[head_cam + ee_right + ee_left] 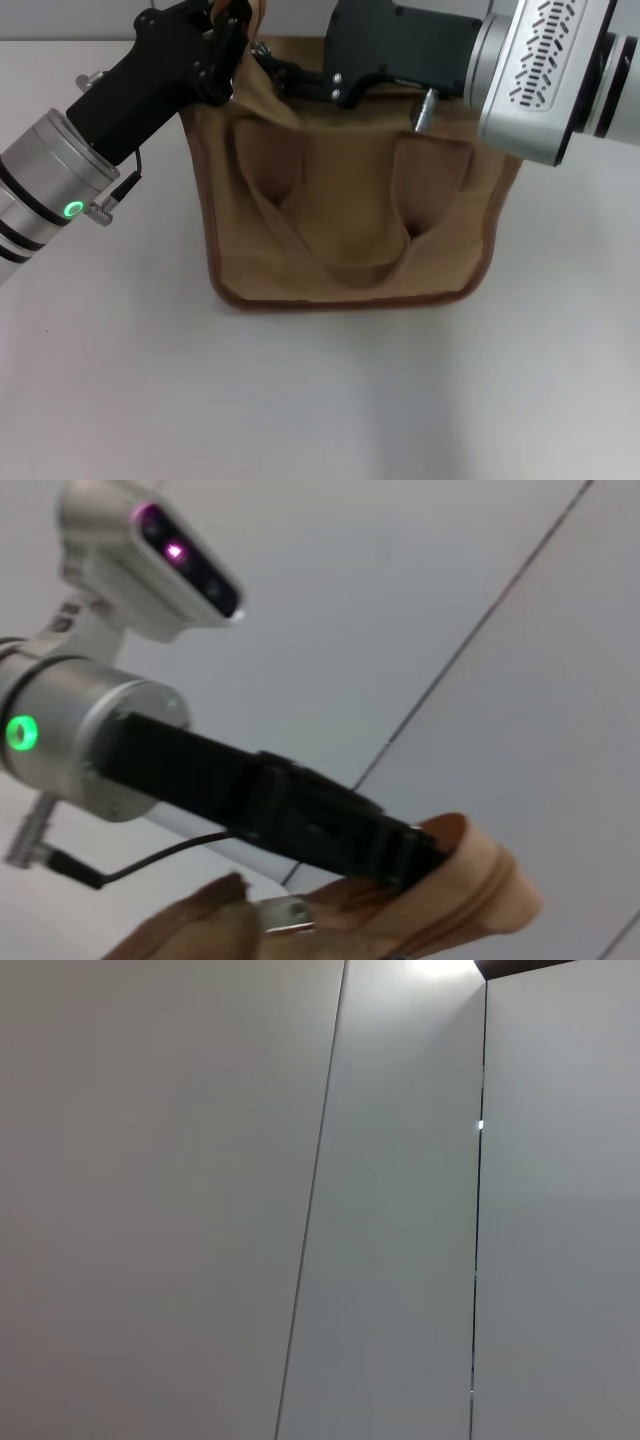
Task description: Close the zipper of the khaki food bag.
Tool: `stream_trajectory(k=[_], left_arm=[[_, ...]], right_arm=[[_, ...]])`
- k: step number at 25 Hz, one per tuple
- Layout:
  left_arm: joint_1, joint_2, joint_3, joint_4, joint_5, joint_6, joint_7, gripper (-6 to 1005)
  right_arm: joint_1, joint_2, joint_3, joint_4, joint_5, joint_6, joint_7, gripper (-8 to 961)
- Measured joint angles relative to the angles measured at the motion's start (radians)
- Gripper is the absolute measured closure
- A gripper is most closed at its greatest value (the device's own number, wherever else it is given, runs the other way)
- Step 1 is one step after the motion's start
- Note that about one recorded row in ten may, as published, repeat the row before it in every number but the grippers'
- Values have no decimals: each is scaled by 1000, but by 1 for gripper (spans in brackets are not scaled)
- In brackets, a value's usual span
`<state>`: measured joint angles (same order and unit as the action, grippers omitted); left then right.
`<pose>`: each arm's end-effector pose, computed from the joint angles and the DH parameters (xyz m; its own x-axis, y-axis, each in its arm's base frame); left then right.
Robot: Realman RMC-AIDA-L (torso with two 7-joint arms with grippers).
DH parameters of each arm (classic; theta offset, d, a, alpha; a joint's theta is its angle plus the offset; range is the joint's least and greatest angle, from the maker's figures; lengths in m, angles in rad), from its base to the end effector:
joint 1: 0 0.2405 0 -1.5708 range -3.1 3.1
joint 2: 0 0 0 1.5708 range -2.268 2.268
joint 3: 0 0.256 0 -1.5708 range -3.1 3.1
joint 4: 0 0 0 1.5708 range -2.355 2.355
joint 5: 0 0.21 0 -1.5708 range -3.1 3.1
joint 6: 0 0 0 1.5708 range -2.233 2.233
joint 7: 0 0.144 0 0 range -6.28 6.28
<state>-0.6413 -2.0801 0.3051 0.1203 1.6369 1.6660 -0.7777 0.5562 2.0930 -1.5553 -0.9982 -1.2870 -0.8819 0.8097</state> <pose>-0.2206 0.3402 -0.0056 0.4187 -0.1075 0.9018 0.4992 -0.8023 -0.3274 0.1024 0.3839 -0.0445 0.8103 0.5049 -0.2977 0.2284 -0.7397 -0.6330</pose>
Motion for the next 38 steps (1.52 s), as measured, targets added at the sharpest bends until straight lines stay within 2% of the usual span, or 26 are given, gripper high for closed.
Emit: stream_trajectory(k=[14,24,29,38], left_arm=[[-1,0,0,-2,1,-2,0,927],[-2,0,2,-4,1,3,0,925],[-1,0,2,-4,1,4,0,924],[0,0,0,-4,1,-1,0,922]], right_arm=[[-1,0,-16,17,22,8,-24,242],[14,-1,-28,36,22,10,-24,711],[21,-2,-28,39,21,11,-24,829],[21,-3,-28,41,13,11,-24,830]])
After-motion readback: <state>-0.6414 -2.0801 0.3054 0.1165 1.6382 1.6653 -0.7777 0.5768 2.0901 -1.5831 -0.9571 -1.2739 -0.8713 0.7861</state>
